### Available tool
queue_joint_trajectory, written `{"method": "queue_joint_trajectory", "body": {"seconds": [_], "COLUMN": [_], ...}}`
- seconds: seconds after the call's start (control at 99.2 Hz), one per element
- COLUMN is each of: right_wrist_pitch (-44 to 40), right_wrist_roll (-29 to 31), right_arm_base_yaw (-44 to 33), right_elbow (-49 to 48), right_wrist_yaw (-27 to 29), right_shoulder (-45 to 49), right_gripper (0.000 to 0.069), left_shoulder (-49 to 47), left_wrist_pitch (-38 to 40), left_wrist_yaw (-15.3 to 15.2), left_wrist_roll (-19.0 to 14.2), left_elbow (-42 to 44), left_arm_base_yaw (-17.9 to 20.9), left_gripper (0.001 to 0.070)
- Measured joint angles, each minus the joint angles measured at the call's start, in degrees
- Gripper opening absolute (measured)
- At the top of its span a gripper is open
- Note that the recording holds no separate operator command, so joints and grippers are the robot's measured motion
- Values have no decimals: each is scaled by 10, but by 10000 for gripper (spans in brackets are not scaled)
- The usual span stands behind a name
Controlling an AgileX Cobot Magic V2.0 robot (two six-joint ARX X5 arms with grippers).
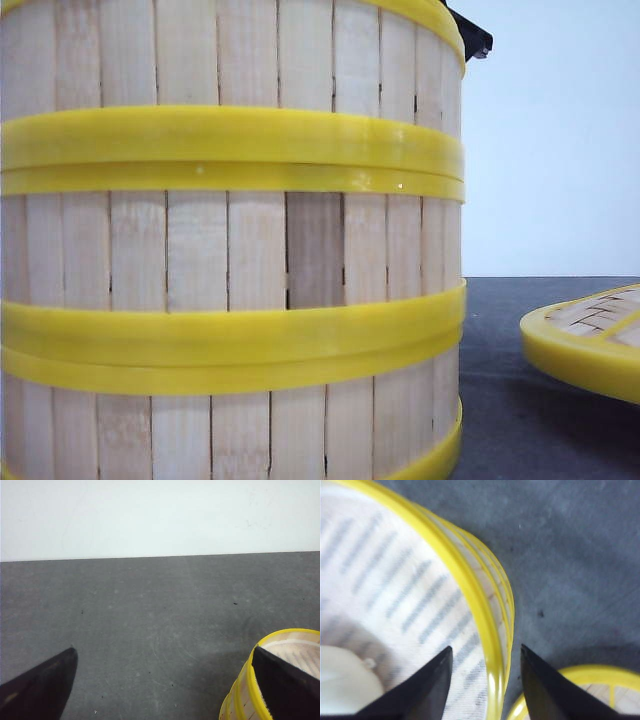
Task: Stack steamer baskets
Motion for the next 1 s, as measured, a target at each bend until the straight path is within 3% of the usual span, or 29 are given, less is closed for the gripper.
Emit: {"method": "queue_joint_trajectory", "body": {"seconds": [0.171, 0.363, 0.514, 0.746, 0.998], "right_wrist_pitch": [9, -34, -33, -3, 48], "right_wrist_roll": [-30, -46, -48, -48, -41], "right_arm_base_yaw": [-19, -79, -146, -224, -225], "right_elbow": [77, 56, -89, -357, -454], "right_wrist_yaw": [15, 111, 145, 133, 69], "right_shoulder": [-15, -97, -179, -320, -339], "right_gripper": [257, 257, 257, 257, 257], "left_shoulder": [0, 0, 0, 0, 4], "left_wrist_pitch": [0, 0, 0, 17, 43], "left_wrist_yaw": [0, 0, 0, 0, 0], "left_wrist_roll": [0, 0, 0, 0, 0], "left_elbow": [0, 0, 0, 0, 0], "left_arm_base_yaw": [0, 0, 0, 0, 0], "left_gripper": [694, 694, 694, 694, 694]}}
